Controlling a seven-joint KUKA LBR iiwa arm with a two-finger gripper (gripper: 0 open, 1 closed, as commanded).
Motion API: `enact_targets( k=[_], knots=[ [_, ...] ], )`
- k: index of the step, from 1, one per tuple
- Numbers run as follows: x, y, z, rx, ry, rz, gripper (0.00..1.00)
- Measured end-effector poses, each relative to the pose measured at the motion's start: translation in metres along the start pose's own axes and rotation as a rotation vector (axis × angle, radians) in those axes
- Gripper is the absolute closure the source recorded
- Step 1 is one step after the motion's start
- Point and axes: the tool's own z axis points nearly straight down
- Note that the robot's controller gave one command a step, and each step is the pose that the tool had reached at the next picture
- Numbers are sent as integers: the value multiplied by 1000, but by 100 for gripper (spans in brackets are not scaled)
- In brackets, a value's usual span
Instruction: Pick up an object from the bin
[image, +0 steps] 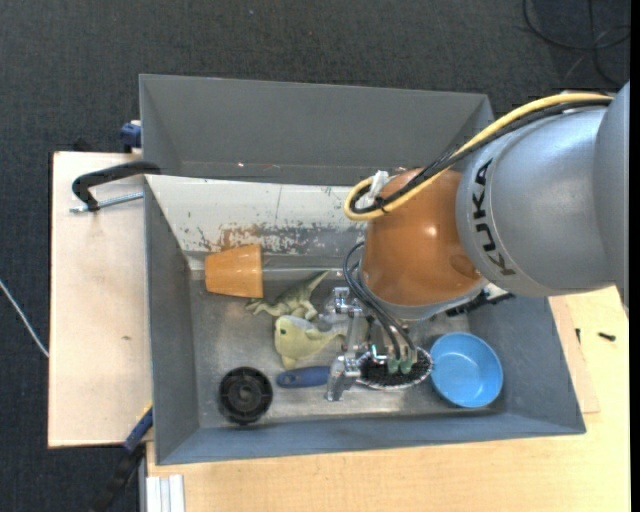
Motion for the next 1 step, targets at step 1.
enact_targets(
  k=[1],
  knots=[
    [-15,14,65,-1,-14,-68,0]
  ],
)
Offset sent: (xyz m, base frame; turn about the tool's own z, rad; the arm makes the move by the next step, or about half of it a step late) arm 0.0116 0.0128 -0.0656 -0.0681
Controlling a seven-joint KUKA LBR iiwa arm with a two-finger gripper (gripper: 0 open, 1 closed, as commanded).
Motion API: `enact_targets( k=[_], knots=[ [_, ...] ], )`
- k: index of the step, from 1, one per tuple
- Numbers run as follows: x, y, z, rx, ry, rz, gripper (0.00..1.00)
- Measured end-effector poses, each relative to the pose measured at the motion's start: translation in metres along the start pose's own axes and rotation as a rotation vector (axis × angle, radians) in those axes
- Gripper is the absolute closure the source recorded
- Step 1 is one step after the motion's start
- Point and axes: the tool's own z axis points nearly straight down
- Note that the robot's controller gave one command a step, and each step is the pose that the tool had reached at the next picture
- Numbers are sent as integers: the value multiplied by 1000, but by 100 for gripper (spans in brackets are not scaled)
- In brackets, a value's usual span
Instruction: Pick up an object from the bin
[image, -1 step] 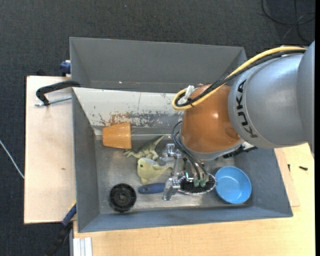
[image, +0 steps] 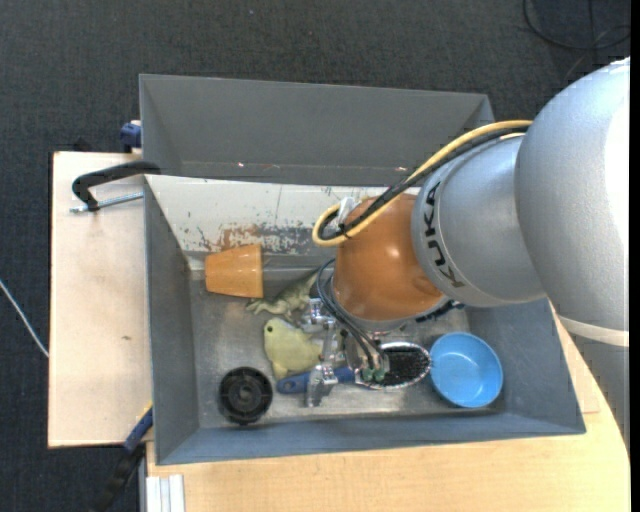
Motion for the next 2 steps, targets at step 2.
enact_targets(
  k=[2],
  knots=[
    [-19,8,-131,-2,-6,6,100]
  ],
)
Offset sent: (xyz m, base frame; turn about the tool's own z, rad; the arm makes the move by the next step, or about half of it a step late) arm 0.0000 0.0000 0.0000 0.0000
